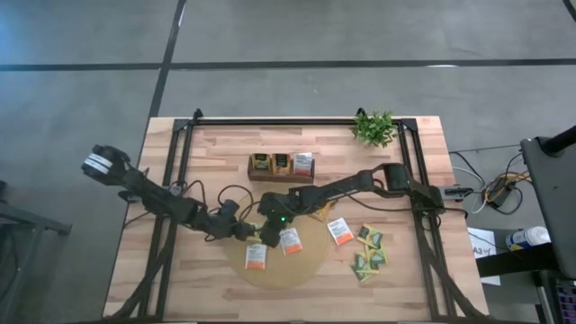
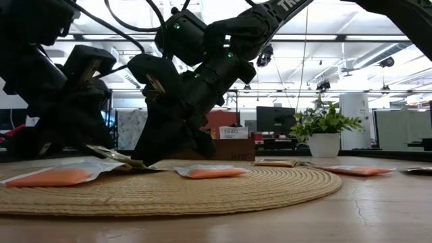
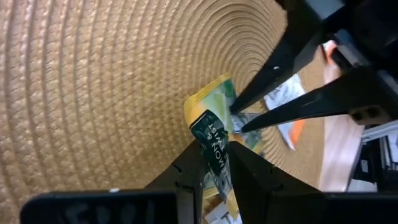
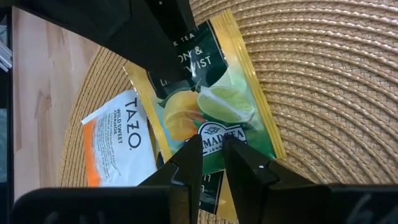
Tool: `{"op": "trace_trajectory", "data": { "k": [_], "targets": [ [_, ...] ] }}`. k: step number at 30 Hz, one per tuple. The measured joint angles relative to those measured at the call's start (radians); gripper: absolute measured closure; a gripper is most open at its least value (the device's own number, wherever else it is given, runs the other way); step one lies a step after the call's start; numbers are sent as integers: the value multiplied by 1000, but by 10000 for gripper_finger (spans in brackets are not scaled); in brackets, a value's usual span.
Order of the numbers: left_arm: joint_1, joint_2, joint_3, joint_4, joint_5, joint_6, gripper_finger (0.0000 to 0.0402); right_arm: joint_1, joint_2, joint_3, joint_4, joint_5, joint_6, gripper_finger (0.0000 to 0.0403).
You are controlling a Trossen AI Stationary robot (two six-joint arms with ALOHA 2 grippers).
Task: Pick & Place Tea
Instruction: Put the green tea bag into the left section of the wooden organizer
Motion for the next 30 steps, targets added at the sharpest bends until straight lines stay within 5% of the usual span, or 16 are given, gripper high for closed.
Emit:
{"op": "trace_trajectory", "data": {
  "k": [20,24,30],
  "targets": [
    [34,-22,19,-47,-38,95,400,-6,-41,-2,-25,4,-112,335],
    [78,-67,90,-196,-37,210,400,-18,-103,-2,-118,78,-251,335],
    [205,-132,361,-719,-39,586,401,-51,-268,-2,-275,374,-439,335]
  ]
}}
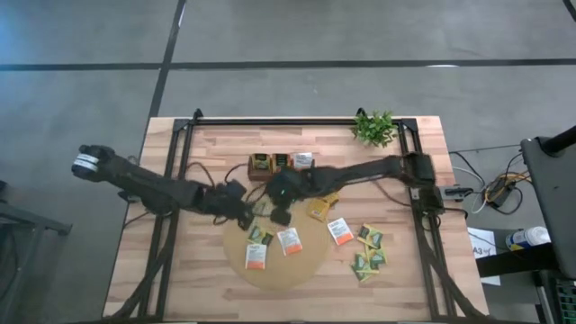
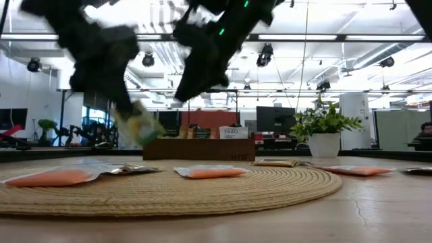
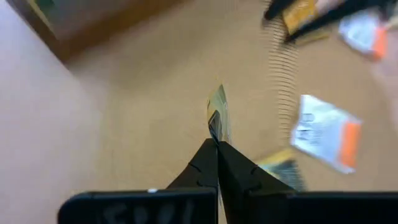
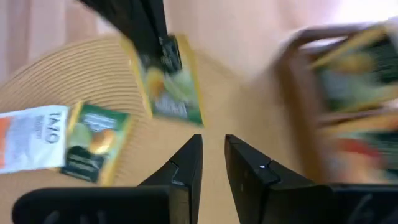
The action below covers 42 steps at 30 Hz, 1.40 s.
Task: Pick & Place Tea
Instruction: Put the green tea bag into the left section of the wooden organizer
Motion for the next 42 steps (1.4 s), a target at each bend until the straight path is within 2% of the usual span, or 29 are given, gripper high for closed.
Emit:
{"op": "trace_trajectory", "data": {
  "k": [2,5,11,15,19,24,28,34,42],
  "targets": [
    [57,-1,114,-148,0,185,401,-24,-54,1,-40,16,-19,335],
    [159,13,262,-273,10,468,401,-70,-121,-9,-97,19,-22,335],
    [355,89,462,-395,72,963,401,-145,-241,-76,-161,20,-21,335],
    [422,169,560,-438,88,1176,401,-164,-314,-154,-174,23,-20,335],
    [451,269,620,-483,103,1285,401,-176,-389,-244,-171,73,-9,335],
    [462,384,650,-574,104,1421,401,-222,-474,-365,-108,71,49,335],
    [477,441,655,-565,63,1522,401,-264,-526,-444,-97,71,166,335],
    [511,464,664,-547,69,1529,401,-279,-594,-533,-54,71,208,335],
    [548,472,662,-544,172,1531,401,-281,-602,-589,16,71,220,335]
  ]
}}
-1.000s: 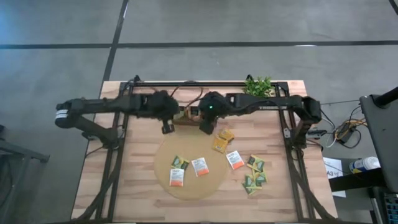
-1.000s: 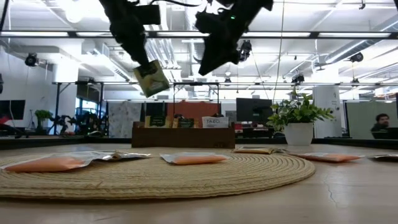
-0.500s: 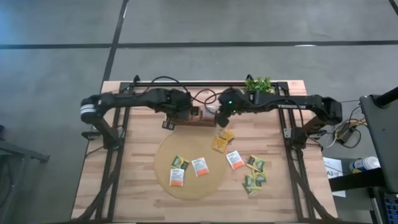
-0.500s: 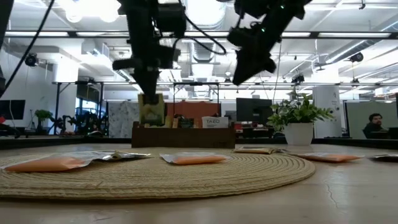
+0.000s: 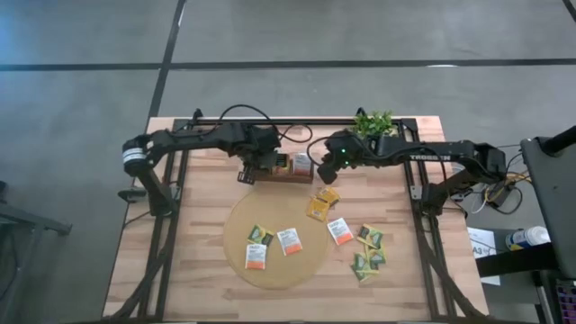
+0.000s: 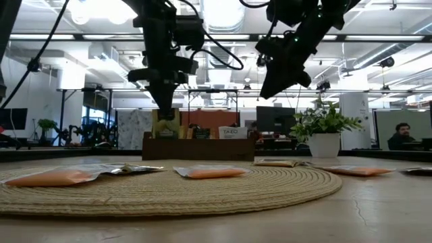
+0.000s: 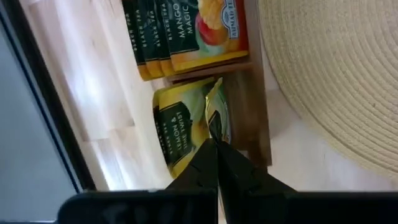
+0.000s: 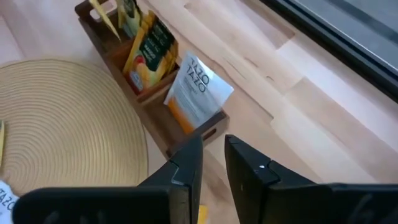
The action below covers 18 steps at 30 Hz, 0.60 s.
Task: Pick & Place Tea
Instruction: Put the green tea bag into the left section of the wooden organizer
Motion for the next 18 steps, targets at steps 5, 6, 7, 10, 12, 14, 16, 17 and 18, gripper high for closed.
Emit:
{"op": "trace_trajectory", "data": {
  "k": [5,6,7,10,12,14,16,17,18],
  "targets": [
    [15,25,0,34,37,1,401,-1,1,-6,4,0,5,335],
    [16,38,0,41,40,7,401,-1,1,-6,4,0,5,335],
    [17,51,-1,47,41,17,401,-1,1,-6,4,0,5,335],
    [18,85,-2,45,-1,51,401,0,1,-6,4,0,3,335],
    [18,98,0,48,-25,54,401,0,1,-6,4,0,3,335],
    [18,102,0,51,-33,55,401,0,1,-6,4,0,6,335],
    [19,102,0,60,-36,55,401,0,1,-6,4,0,6,335],
    [19,102,0,64,-35,52,401,0,1,-6,4,0,6,335],
    [19,102,0,68,-35,41,401,0,1,-6,3,0,6,335]
  ]
}}
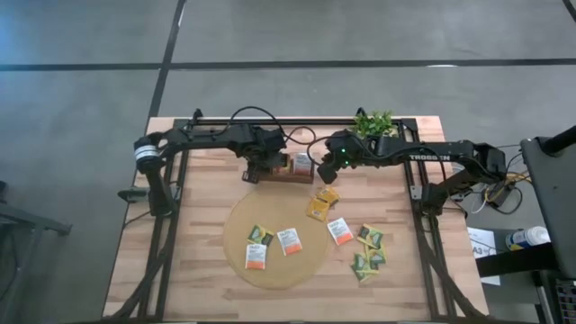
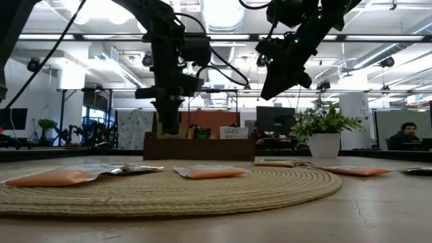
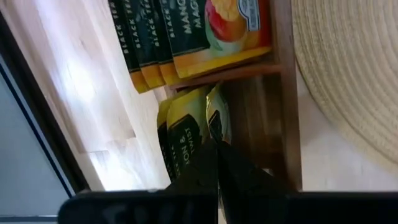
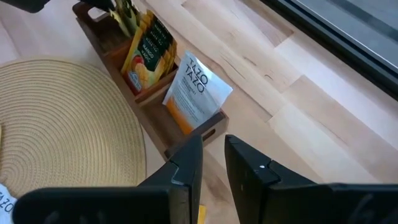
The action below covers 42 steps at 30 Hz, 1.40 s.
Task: Pick & Place Tea
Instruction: Put the green tea bag into the left section of the wooden organizer
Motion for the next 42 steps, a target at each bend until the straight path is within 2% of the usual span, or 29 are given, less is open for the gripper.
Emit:
{"op": "trace_trajectory", "data": {
  "k": [3,7,12,15,20,22,24,27,32,34,38,42],
  "targets": [
    [0,-8,0,11,8,-46,394,0,0,0,0,0,0,335],
    [0,-16,0,15,2,-76,362,0,0,0,0,0,0,335],
    [-1,-25,0,12,-64,-91,331,0,1,0,-1,0,0,335],
    [-1,-27,0,9,-93,-95,326,0,1,0,-1,-1,0,335],
    [-12,-51,0,3,-219,-98,326,0,1,0,-2,-3,0,335],
    [-23,-84,1,3,-216,-114,326,1,1,0,-2,-4,0,335],
    [-38,-123,7,5,-167,-153,326,1,1,0,-2,-4,0,335],
    [-61,-189,11,9,-21,-256,326,1,1,0,-2,-5,-2,335],
    [-101,-255,-7,11,186,-530,326,1,1,-7,0,-13,-8,335],
    [-126,-265,-27,19,252,-632,326,0,1,-10,0,-48,-15,335],
    [-226,-269,-90,60,319,-811,326,9,18,-13,5,-175,-35,335],
    [-347,-269,-173,148,322,-964,326,53,54,-13,10,-206,-30,335]
  ]
}}
